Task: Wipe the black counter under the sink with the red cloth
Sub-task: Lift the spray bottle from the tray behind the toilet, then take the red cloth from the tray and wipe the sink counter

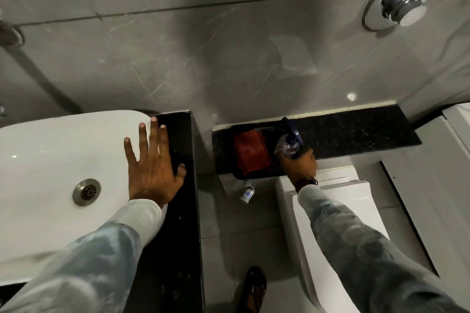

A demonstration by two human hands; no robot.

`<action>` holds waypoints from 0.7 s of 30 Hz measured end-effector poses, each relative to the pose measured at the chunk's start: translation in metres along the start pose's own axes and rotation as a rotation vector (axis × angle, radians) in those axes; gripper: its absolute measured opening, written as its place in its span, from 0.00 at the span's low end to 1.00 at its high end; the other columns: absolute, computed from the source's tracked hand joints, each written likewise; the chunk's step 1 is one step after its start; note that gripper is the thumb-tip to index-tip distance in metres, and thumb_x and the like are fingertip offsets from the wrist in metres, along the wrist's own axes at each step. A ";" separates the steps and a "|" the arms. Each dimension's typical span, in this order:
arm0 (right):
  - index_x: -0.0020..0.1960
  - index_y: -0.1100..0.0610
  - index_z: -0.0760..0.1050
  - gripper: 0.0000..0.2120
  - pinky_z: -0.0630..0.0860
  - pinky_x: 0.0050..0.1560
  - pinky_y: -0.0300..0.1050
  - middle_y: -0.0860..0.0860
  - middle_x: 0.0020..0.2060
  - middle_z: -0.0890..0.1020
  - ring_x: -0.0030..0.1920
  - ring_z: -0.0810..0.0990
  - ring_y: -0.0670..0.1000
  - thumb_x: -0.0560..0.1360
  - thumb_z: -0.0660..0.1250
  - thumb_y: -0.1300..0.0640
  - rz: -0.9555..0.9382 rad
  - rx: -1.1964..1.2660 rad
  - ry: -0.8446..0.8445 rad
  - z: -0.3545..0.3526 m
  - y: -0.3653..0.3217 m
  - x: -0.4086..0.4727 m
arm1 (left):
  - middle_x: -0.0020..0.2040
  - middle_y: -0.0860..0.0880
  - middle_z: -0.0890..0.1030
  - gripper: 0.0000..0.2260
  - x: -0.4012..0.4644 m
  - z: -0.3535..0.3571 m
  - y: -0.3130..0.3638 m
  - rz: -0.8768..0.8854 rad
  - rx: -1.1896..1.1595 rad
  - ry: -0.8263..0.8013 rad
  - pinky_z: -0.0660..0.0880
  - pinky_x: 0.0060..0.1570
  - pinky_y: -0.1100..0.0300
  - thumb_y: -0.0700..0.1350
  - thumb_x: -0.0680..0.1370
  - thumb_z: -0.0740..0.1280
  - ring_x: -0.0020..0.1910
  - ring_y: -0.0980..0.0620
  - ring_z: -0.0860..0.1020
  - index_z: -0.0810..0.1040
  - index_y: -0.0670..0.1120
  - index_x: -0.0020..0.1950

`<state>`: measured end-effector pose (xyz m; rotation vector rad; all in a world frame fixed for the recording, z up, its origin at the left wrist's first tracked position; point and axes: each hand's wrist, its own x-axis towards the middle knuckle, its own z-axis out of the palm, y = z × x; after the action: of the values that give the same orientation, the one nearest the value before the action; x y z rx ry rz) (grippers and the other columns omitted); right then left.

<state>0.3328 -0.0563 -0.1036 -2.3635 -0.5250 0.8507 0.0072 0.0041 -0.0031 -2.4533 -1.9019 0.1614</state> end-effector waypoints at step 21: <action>0.66 0.62 0.77 0.27 0.81 0.61 0.56 0.61 0.63 0.82 0.63 0.82 0.65 0.73 0.73 0.48 0.089 -0.045 -0.181 0.101 0.014 0.029 | 0.66 0.38 0.77 0.17 0.153 0.155 0.170 0.232 -0.142 -0.204 0.70 0.64 0.43 0.47 0.78 0.67 0.67 0.37 0.73 0.77 0.41 0.64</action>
<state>0.2882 -0.0135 -0.1901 -2.3788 -0.5192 1.1118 0.1928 0.1042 -0.1821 -2.8512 -1.7467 0.3037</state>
